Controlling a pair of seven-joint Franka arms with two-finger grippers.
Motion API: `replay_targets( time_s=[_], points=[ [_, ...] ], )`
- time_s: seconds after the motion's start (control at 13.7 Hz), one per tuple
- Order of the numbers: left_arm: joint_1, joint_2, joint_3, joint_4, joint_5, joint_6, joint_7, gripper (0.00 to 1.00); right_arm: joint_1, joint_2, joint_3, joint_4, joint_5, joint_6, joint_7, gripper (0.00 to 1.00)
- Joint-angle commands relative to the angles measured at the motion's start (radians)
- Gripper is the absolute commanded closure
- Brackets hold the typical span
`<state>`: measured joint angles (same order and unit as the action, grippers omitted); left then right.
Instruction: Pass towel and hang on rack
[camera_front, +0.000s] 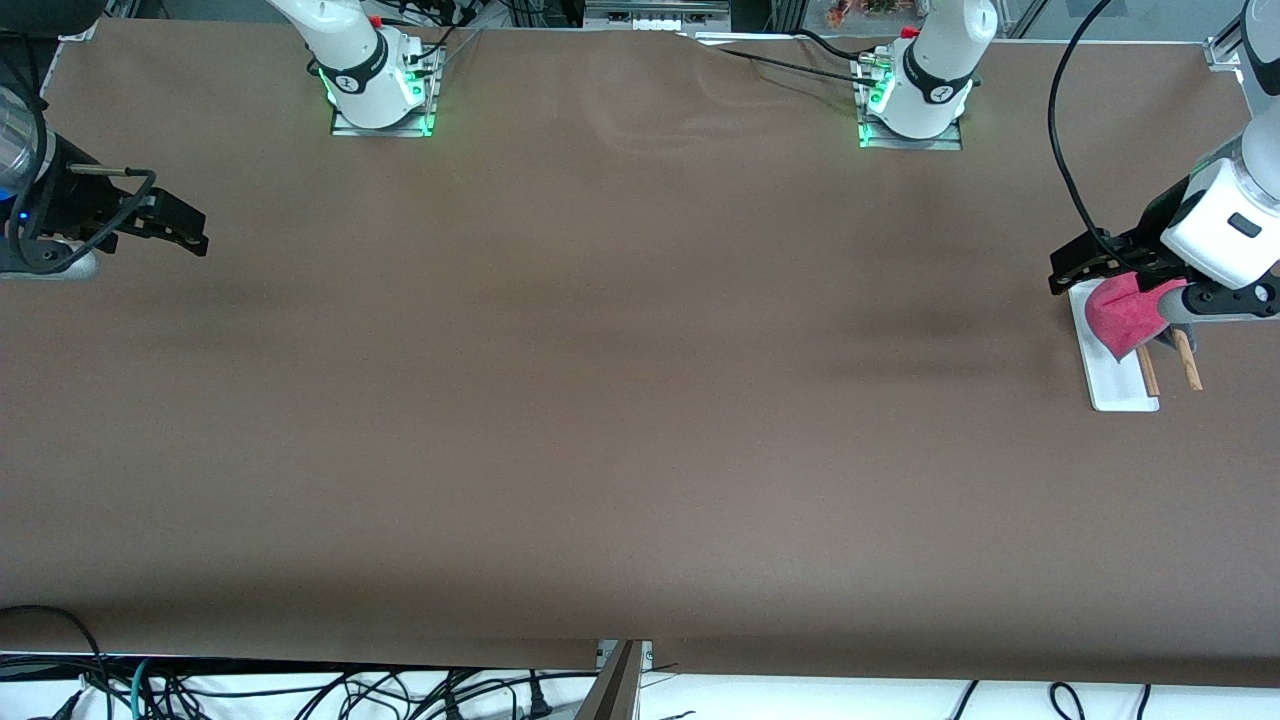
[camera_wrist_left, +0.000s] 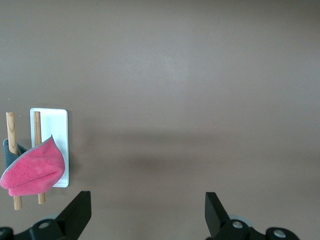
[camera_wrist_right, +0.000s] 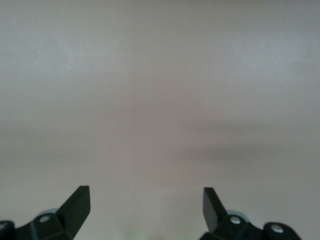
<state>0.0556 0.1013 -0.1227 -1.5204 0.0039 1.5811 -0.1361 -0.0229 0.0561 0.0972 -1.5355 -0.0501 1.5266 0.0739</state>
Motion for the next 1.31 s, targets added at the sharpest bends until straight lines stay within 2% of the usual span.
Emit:
replay_targets(
  time_s=[0.0, 1.24],
  points=[
    [0.027, 0.001, -0.003, 0.006, -0.044, -0.007, 0.0, 0.0, -0.003, 0.007, 0.004, 0.021, 0.013, -0.003, -0.013, 0.0],
    [0.023, 0.003, -0.011, 0.006, -0.053, -0.012, -0.007, 0.0, -0.003, 0.007, 0.004, 0.02, 0.012, -0.008, -0.006, 0.0]
  ],
)
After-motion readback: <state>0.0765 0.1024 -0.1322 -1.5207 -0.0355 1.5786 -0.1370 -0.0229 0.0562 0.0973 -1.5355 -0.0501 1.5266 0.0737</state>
